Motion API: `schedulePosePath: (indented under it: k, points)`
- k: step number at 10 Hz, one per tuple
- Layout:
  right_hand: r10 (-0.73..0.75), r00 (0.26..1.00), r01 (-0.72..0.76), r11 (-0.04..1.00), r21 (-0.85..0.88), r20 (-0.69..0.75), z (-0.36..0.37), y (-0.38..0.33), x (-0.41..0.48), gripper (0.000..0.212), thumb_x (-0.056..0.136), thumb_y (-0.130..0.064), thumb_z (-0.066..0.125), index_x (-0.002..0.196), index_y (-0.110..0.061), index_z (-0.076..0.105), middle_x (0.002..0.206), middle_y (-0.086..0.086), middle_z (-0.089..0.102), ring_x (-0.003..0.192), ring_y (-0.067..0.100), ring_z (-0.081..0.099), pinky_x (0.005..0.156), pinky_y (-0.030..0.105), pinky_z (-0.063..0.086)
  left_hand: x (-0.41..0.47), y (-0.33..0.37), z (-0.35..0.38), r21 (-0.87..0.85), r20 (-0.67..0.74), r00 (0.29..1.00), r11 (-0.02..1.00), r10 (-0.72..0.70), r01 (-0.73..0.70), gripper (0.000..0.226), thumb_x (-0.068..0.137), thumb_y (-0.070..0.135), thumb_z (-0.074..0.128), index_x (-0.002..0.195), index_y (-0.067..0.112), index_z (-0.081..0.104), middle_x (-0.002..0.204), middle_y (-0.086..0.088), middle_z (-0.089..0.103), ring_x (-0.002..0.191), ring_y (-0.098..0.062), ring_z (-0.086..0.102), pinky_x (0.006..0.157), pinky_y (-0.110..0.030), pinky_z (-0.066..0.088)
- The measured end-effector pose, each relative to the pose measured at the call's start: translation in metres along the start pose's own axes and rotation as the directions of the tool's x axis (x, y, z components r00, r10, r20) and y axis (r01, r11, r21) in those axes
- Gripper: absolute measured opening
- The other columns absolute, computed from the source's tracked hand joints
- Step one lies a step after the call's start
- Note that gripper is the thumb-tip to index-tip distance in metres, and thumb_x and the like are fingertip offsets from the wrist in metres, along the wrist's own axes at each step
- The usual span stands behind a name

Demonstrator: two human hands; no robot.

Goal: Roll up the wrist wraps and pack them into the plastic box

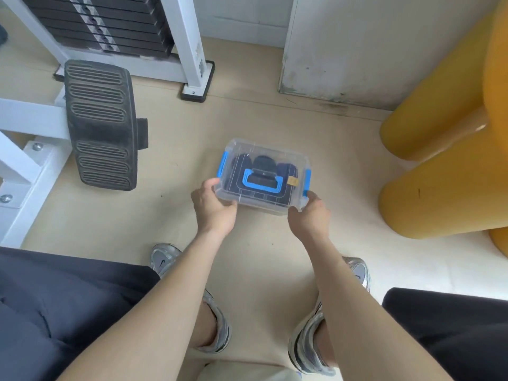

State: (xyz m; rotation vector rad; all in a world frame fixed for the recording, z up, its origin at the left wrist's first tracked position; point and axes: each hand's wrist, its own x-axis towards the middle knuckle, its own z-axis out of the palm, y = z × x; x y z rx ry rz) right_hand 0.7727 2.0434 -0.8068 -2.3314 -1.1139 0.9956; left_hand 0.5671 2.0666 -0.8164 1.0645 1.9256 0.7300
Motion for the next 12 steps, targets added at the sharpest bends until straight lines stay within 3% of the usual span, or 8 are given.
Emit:
schedulePosePath:
  k: [2,3,5,7,9,10,11,12]
  points:
    - [-0.056,0.995,0.064,0.992,0.107,-0.081,0.019,-0.011,0.036,0.052,0.102,-0.011,0.067,0.153,-0.014,0.053,0.094,0.008,0.070,0.093,0.035,0.066,0.082,0.038,0.055,0.029,0.016,0.023,0.218,0.011,0.990,0.966,0.138,-0.137,0.061,0.098,0.015,0.080,0.155,0.012,0.057,0.126,-0.016,0.069,0.120,-0.028,0.066,0.110,-0.035,0.047]
    - [-0.077,0.989,0.099,0.978,0.185,-0.123,0.017,-0.018,0.064,0.055,0.102,-0.012,0.067,0.155,-0.020,0.054,0.100,0.007,0.072,0.097,0.031,0.069,0.093,0.040,0.057,0.047,0.024,0.028,0.225,0.022,0.979,0.954,0.200,-0.200,0.056,0.099,0.014,0.079,0.152,0.012,0.062,0.121,-0.015,0.072,0.116,-0.025,0.069,0.104,-0.027,0.044]
    - [0.017,0.983,0.056,0.920,0.388,-0.182,0.013,-0.044,0.129,0.053,0.101,-0.014,0.069,0.151,-0.024,0.055,0.109,0.003,0.072,0.103,0.028,0.074,0.098,0.047,0.060,0.107,0.067,0.044,0.284,0.188,0.947,0.908,0.261,-0.306,0.068,0.100,0.007,0.072,0.163,0.015,0.049,0.151,-0.014,0.056,0.137,-0.028,0.061,0.121,-0.034,0.041]
    - [0.045,0.965,0.014,0.975,0.222,-0.259,-0.019,-0.084,0.198,0.025,0.101,-0.017,0.067,0.126,-0.017,0.064,0.124,0.005,0.067,0.110,0.027,0.067,0.103,0.037,0.054,0.151,0.112,0.075,0.372,0.386,0.883,0.832,0.266,-0.412,0.087,0.099,0.004,0.065,0.174,0.019,0.023,0.169,-0.013,0.037,0.156,-0.034,0.038,0.125,-0.037,0.034]
    - [-0.177,0.982,0.180,0.982,0.051,-0.064,-0.027,-0.101,0.204,0.052,0.102,-0.004,0.054,0.154,-0.009,0.050,0.149,0.017,0.054,0.132,0.031,0.056,0.097,0.028,0.042,0.176,0.143,0.094,0.377,0.548,0.834,0.875,0.054,-0.304,0.111,0.099,0.012,0.067,0.173,0.032,-0.014,0.181,-0.001,0.005,0.163,-0.030,0.025,0.114,-0.035,0.039]
    - [-0.232,0.972,0.228,0.971,-0.075,-0.044,-0.034,-0.100,0.195,0.049,0.097,-0.002,0.059,0.145,-0.009,0.058,0.138,0.015,0.065,0.117,0.027,0.061,0.088,0.024,0.040,0.171,0.143,0.089,0.409,0.557,0.829,0.851,0.052,-0.329,0.105,0.099,0.019,0.067,0.174,0.029,-0.006,0.182,0.000,0.003,0.161,-0.031,0.030,0.109,-0.032,0.039]
    - [-0.234,0.971,0.228,0.969,-0.095,-0.050,-0.042,-0.106,0.176,0.036,0.100,-0.005,0.057,0.133,-0.010,0.071,0.129,0.011,0.071,0.120,0.030,0.067,0.086,0.022,0.041,0.156,0.142,0.070,0.391,0.521,0.825,0.797,0.220,-0.460,0.070,0.101,0.019,0.064,0.165,0.017,0.036,0.167,-0.011,0.042,0.150,-0.034,0.047,0.113,-0.033,0.040]
    - [-0.311,0.950,0.313,0.943,0.111,-0.036,-0.053,-0.132,0.145,0.029,0.103,-0.008,0.055,0.119,-0.012,0.079,0.108,0.006,0.079,0.100,0.021,0.074,0.087,0.030,0.057,0.134,0.147,0.043,0.340,0.457,0.802,0.757,0.385,-0.558,0.031,0.100,0.020,0.061,0.129,0.024,0.071,0.115,0.004,0.076,0.109,-0.021,0.069,0.088,-0.021,0.048]
